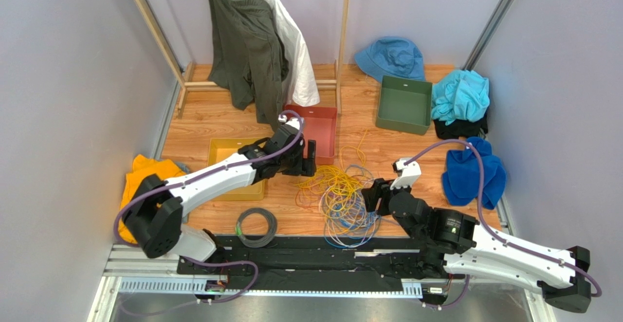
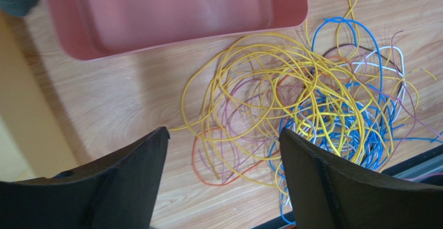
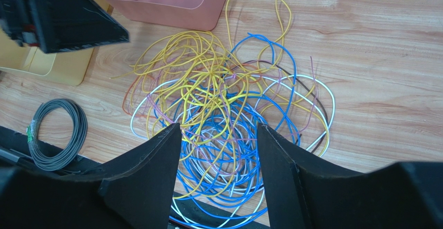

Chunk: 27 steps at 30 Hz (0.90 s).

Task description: Untangle the cables

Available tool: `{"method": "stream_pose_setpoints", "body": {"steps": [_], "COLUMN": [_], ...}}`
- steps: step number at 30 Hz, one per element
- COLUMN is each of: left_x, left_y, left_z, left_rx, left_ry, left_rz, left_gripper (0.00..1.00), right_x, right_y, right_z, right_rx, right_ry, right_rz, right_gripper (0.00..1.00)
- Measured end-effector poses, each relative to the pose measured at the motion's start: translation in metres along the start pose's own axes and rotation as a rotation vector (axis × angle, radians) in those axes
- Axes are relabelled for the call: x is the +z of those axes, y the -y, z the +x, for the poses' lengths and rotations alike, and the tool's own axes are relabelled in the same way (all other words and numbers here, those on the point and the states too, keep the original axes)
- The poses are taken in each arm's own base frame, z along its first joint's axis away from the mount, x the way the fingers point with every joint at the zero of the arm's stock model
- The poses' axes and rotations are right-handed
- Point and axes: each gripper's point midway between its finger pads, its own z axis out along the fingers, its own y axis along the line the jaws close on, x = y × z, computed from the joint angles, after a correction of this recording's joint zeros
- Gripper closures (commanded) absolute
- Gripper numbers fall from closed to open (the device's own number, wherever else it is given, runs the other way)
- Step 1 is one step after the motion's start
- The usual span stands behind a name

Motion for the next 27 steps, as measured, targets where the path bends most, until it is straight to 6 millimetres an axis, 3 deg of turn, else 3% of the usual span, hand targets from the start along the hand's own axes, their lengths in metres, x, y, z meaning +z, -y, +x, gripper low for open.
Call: {"method": "stream_pose_setpoints", "body": {"steps": [6,9,10,13,17,21,27], "left_x": [0.038,0.054,0.056,0.059,0.053,0.014,-0.096], "left_y": [0.017,0.017,0.017,0.016,0.016,0.018,0.047], "left_z": [0.029,0.049,0.052,0.057,0.050,0.024,-0.053], "left_rx": [0.028,0.037,0.038,0.032,0.030,0.035,0.042], "left_ry": [-0.078,-0.133,-0.141,-0.151,-0.127,-0.033,0.237], "left_rz": [0.023,0.008,0.004,-0.001,-0.009,-0.002,0.118], "left_gripper": [0.28,0.51,0.68,1.00,1.00,1.00,1.00], "right_x": [0.000,-0.001,-0.001,-0.002,-0.003,-0.003,0.000], "right_y": [0.001,0.002,0.003,0.004,0.004,0.004,0.003], "right_z": [0.001,0.002,0.002,0.002,0.000,0.000,0.005], "right_rx": [-0.004,-0.008,-0.009,-0.008,-0.001,0.004,0.017], "right_ry": [-0.004,-0.007,-0.008,-0.006,0.000,0.003,0.012], "right_rz": [0.003,0.006,0.007,0.006,0.001,-0.002,-0.011], "right_gripper": [0.41,0.41,0.41,0.42,0.43,0.43,0.43]}}
